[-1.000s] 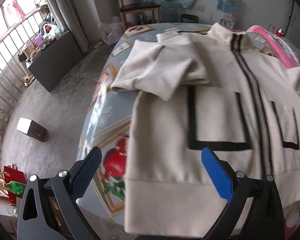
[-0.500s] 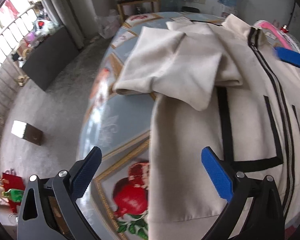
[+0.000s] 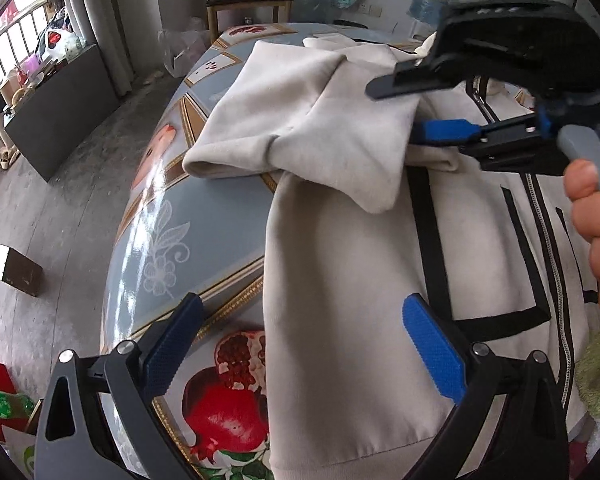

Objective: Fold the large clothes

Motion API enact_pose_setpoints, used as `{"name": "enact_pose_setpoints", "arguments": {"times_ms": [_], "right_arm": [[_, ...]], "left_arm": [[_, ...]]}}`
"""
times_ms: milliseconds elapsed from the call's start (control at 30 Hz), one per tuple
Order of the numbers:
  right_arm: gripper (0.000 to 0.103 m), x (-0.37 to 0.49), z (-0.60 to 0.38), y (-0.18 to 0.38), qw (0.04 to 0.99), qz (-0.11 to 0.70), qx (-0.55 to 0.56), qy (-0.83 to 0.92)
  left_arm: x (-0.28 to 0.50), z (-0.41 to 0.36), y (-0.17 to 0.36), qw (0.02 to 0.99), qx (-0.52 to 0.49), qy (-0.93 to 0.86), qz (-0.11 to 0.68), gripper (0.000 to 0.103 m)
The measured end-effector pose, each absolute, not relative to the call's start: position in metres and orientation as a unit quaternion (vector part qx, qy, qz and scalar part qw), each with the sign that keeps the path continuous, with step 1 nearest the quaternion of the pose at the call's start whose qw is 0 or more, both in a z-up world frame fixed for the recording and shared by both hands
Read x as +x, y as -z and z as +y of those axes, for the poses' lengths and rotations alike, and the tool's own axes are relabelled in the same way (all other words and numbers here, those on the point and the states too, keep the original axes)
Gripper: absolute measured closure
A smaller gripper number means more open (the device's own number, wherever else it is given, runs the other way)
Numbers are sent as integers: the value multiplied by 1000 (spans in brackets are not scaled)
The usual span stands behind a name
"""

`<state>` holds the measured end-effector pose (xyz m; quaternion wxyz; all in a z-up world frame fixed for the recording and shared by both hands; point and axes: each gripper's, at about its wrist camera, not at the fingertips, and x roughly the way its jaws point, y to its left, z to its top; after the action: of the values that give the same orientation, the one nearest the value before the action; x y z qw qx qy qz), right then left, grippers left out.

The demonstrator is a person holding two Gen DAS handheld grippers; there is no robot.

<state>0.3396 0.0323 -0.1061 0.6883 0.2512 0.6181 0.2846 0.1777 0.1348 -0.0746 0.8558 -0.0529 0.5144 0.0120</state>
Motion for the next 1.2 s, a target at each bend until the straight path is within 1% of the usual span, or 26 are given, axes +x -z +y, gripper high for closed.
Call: {"name": "enact_pose_setpoints", "arguments": {"times_ms": [33, 100, 133, 167, 233, 333, 367, 467, 533, 600, 733, 833, 900, 1033, 1200], "right_arm": [[69, 340, 34, 108, 686, 619, 251, -287], [83, 340, 40, 109, 684, 621, 245, -293], [95, 339, 40, 107, 686, 621, 241, -294], [97, 342, 37, 106, 688, 618, 240, -295], [98, 342, 36, 94, 697, 603, 236, -307], [98, 339, 30, 61, 710, 572, 240, -334], [98, 337, 22, 40, 718, 554, 243, -345], [98, 337, -6, 0, 737, 512, 256, -359], [98, 335, -41, -30, 756, 479, 266, -360], [98, 334, -72, -49, 770, 455, 275, -352], [98, 323, -155, -69, 801, 423, 290, -307], [98, 311, -210, -61, 815, 416, 304, -264], [98, 311, -234, -42, 812, 427, 318, -240], [98, 307, -270, 14, 795, 482, 316, -188], [98, 303, -286, 57, 783, 537, 278, -144]], "left_arm": [[177, 135, 75, 857, -52, -12, 513, 5], [177, 135, 75, 857, -49, -13, 513, 5], [177, 134, 75, 857, -47, -13, 513, 5], [178, 134, 75, 856, -45, -15, 515, 5], [178, 131, 75, 854, -41, -18, 518, 5], [179, 126, 76, 854, -31, -26, 519, 5], [178, 127, 76, 855, -33, -28, 516, 5], [177, 127, 73, 855, -45, -32, 515, 5], [177, 130, 69, 856, -60, -35, 513, 5], [176, 135, 63, 860, -64, -42, 504, 5], [180, 136, 42, 874, -22, -65, 481, 5], [192, 131, 33, 876, 33, -82, 473, 5], [203, 130, 34, 871, 56, -86, 480, 5], [227, 124, 47, 855, 121, -102, 493, 5], [243, 120, 63, 839, 179, -115, 500, 5]]}}
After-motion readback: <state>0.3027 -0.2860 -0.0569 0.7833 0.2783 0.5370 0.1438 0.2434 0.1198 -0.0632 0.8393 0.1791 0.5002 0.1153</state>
